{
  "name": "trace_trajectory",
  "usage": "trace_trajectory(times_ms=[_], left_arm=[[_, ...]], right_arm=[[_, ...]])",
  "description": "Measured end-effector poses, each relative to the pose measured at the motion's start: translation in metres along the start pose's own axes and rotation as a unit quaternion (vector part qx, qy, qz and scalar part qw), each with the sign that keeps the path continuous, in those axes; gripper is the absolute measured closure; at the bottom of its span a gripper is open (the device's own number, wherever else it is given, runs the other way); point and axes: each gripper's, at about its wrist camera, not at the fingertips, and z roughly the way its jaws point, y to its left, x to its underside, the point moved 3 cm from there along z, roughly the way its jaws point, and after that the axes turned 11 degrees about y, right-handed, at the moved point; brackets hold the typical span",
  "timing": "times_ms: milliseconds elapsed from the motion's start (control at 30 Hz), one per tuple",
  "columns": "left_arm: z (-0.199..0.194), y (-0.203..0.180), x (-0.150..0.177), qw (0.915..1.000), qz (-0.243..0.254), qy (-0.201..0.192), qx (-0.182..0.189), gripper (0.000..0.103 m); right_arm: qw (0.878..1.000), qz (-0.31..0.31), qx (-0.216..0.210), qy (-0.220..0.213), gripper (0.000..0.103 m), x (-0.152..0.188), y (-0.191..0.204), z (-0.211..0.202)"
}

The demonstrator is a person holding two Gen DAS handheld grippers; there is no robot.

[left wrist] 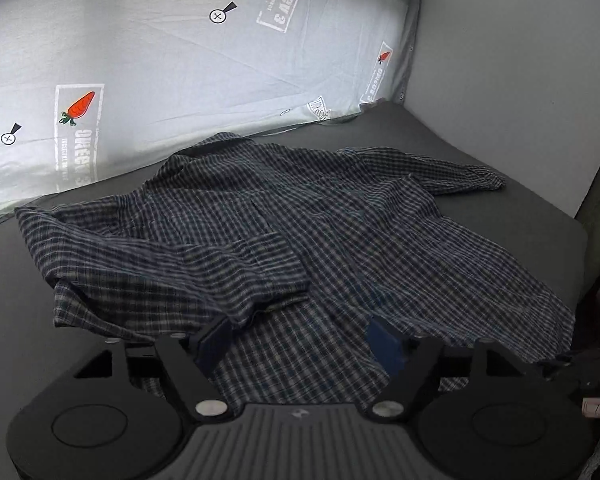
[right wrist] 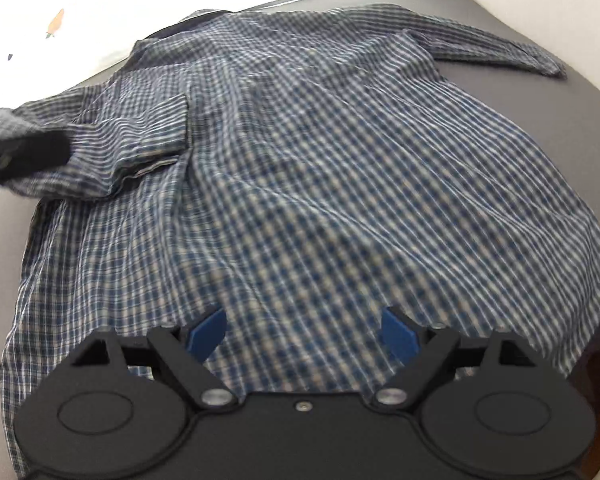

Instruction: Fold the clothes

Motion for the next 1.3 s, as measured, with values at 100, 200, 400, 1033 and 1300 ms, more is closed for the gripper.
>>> trace_trajectory(times_ms=[100,200,400,1033,1300], left_arm=[[-0.005,0.026,0.027,0.9958,-0.036,0.034,-0.076,0.027],[-0.013,0.051,0.053,0.9830,-0.081,0.068,-0.151,0.027],[-0.037,0.056,0.095,0.9491,-0.214,0.106,-0.206,0.027],[-0.063,-0.114,0.062,0.8999,-0.313,0.096,-0.288,0.102],[0.031,-0.196,0.024,0.9417,-0.258,0.154,-0.151,0.094]], right_arm=[[0.998,-0.055,0.028,-0.021,0.019,-0.006,0.006,0.002],[0.977,-0.187,0.062,-0.077,0.021,-0.025,0.037,0.006],[0.875,-0.447,0.077,-0.171,0.038,-0.061,0.114,0.025],[0.768,-0.527,0.088,-0.354,0.095,-0.210,0.044,-0.023],[0.828,-0.435,0.205,-0.288,0.085,-0.309,-0.079,0.030]])
